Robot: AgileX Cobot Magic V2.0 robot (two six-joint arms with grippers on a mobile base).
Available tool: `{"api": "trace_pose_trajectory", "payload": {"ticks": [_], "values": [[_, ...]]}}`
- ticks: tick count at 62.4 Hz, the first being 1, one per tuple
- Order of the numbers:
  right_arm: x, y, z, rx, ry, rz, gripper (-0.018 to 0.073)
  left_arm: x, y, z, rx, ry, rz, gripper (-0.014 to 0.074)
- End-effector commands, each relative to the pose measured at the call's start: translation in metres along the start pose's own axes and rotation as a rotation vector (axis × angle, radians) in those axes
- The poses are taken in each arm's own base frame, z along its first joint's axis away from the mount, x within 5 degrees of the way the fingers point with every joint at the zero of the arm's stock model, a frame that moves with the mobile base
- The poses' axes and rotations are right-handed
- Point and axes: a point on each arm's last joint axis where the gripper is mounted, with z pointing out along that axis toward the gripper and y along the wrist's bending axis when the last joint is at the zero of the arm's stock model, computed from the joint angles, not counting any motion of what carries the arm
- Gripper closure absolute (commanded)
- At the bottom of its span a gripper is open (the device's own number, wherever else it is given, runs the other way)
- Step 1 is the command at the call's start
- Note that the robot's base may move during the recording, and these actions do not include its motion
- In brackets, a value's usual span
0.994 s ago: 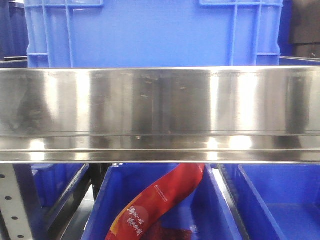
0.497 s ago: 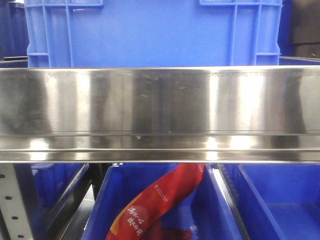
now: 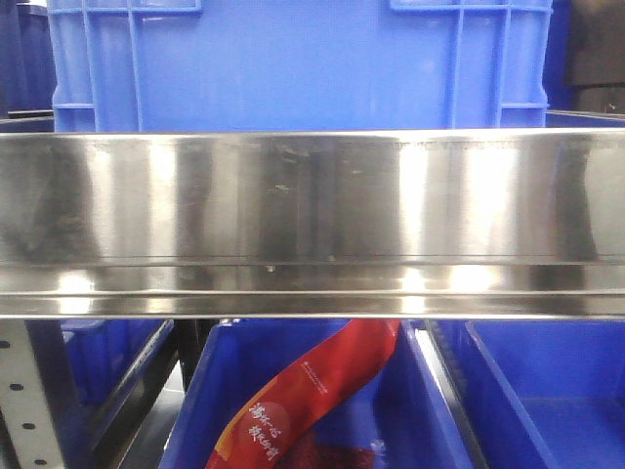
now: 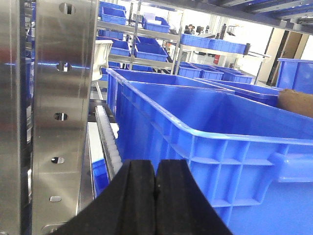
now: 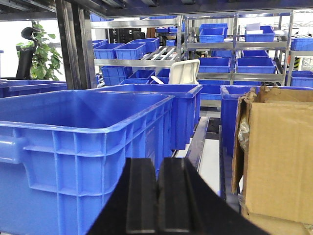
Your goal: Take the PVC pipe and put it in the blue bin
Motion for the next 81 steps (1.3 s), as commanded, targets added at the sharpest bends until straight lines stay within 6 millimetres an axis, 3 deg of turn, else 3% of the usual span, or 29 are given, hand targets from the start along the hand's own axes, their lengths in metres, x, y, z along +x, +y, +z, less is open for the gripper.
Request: {"api": "trace_pose_trajectory", "payload": {"ticks": [1, 54, 59, 70, 81], "values": [[-0.002, 0.000, -0.001, -0.003, -0.028, 0.002, 0.0727, -0.002, 0.000, -0.001, -0.002, -0.025, -0.007, 0.0707], [-0.002, 0.000, -0.001, -0.001, -0.023, 0.002, 0.0727, -0.002, 0.000, -0.001, -0.002, -0.025, -0.007, 0.0707], [-0.001, 0.000, -0.005, 0.004, -0.021, -0.077, 0.0727, -0.002, 0.000, -0.001, -0.002, -0.025, -0.007, 0.0707], [0.012, 0.000, -0.016, -0.004, -0.053, -0.177, 0.0727, -0.002, 0.000, -0.001, -0.002, -0.025, -0.007, 0.0707], [0.051, -0.005, -0.021, 0.065, -0.107, -0.101, 0.0727, -0.002, 0.000, -0.001, -0.002, -0.025, -0.007, 0.0707]]}}
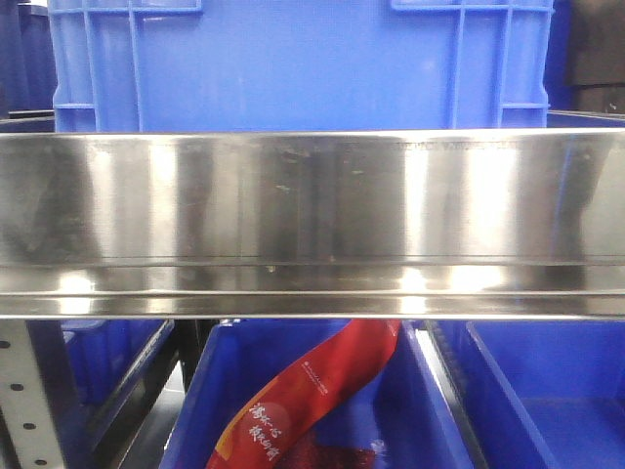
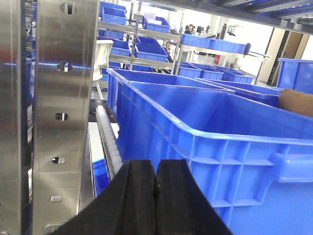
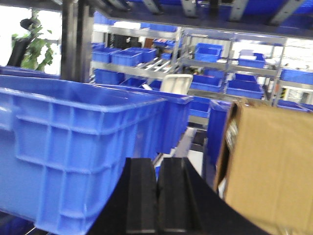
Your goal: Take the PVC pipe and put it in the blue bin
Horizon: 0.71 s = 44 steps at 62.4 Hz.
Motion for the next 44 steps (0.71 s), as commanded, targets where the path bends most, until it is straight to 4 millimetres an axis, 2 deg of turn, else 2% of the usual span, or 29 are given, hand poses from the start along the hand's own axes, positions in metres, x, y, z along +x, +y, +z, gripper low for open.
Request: {"api": "trace_pose_trajectory", "payload": {"ticks": [1, 17, 25, 29, 44], "values": [[0.015, -0.001, -0.003, 0.047, -0.042, 0.023, 0.0727, -0.002, 0.000, -0.001, -0.002, -0.025, -0.007, 0.0707], [0.060, -0.006, -0.007, 0.204, -0.001, 0.067, 0.0727, -0.002, 0.000, -0.001, -0.002, -0.025, -0.007, 0.0707], [0.072, -0.007, -0.006, 0.226, -0.032, 0.050, 0.0727, -0.002, 0.000, -0.001, -0.002, -0.029, -0.007, 0.0707], [0.078, -0.007, -0.006, 0.227, -0.049, 0.048, 0.0727, -0.002, 0.000, -0.001, -0.002, -0.029, -0.007, 0.0707], [0.081, -0.007, -0.005, 0.228, -0.028, 0.078, 0.0727, -0.003, 0.000, -0.001, -0.002, -0.031, -0.007, 0.0707]]}}
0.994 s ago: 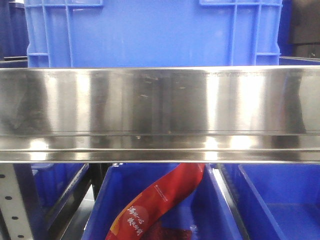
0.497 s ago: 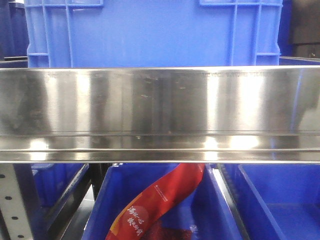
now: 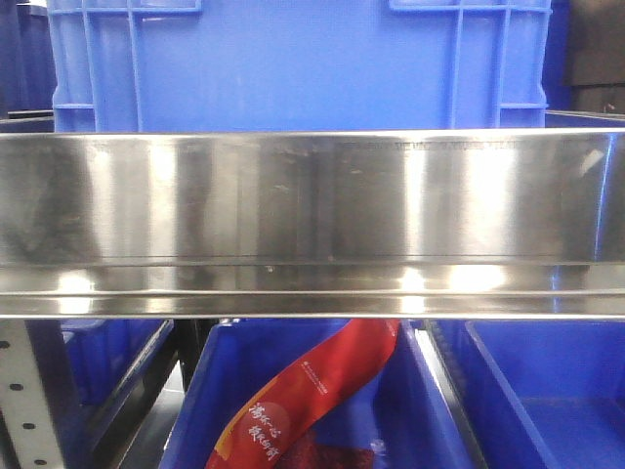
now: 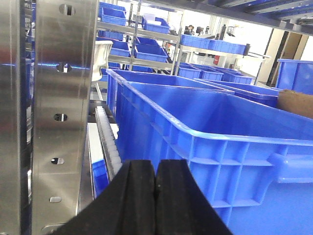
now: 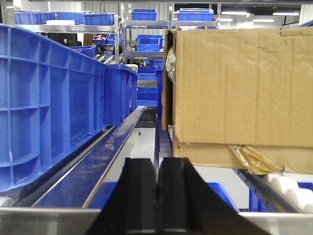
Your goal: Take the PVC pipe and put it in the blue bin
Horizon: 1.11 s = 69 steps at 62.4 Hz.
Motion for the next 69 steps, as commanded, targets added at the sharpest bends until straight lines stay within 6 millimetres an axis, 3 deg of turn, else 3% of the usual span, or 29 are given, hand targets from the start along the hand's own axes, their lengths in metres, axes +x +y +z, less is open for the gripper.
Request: {"api": "trace_pose_trajectory", "payload": {"ticks": [1, 69], "values": [[-0.0018, -0.0004, -0.0003, 0.005, -0.028, 0.009, 0.0727, -0.0024, 0.0003, -0.0011, -0.002, -0.027, -0.007, 0.0707], [0.0051, 0.0036, -0.0005, -0.064, 0.049, 0.017, 0.0727, -0.0024, 0.0003, -0.0011, -0.002, -0.027, -0.007, 0.0707]]}}
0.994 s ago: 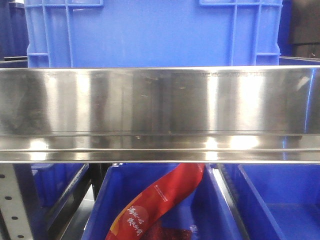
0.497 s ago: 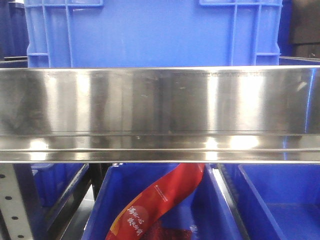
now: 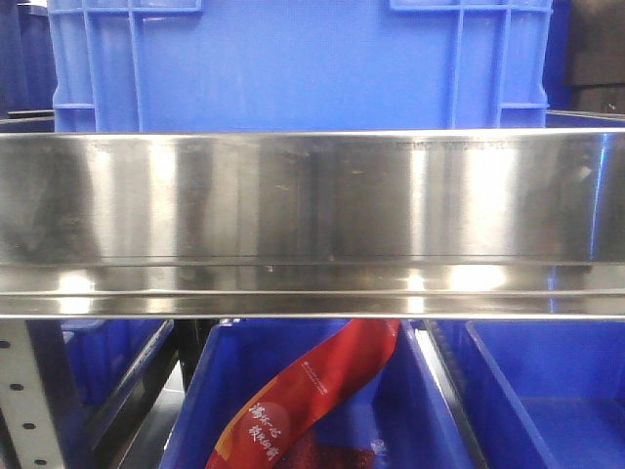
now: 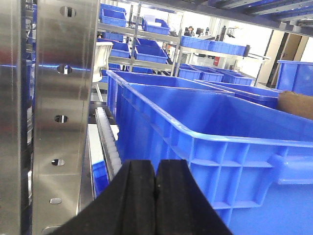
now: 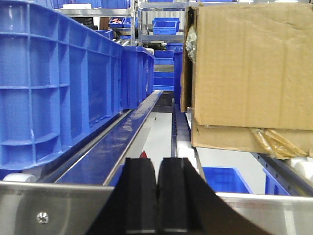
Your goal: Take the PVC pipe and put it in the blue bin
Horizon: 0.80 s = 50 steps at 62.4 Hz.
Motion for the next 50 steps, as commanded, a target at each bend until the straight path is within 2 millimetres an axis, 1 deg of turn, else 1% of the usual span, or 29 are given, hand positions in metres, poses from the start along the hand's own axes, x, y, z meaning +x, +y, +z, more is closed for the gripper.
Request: {"api": "trace_pose_trajectory", "payload": {"ticks": [1, 50], "values": [[-0.0006, 0.0001, -0.0002, -0.002, -0.015, 0.005, 0.0727, -0.0020, 0.0003, -0.0011, -0.002, -0.024, -0.007, 0.0707], [-0.0006, 0.0001, -0.0002, -0.002, -0.015, 0.005, 0.0727, -0.0021, 0.0003, -0.0011, -0.003, -0.024, -0.001, 0.0707]]}}
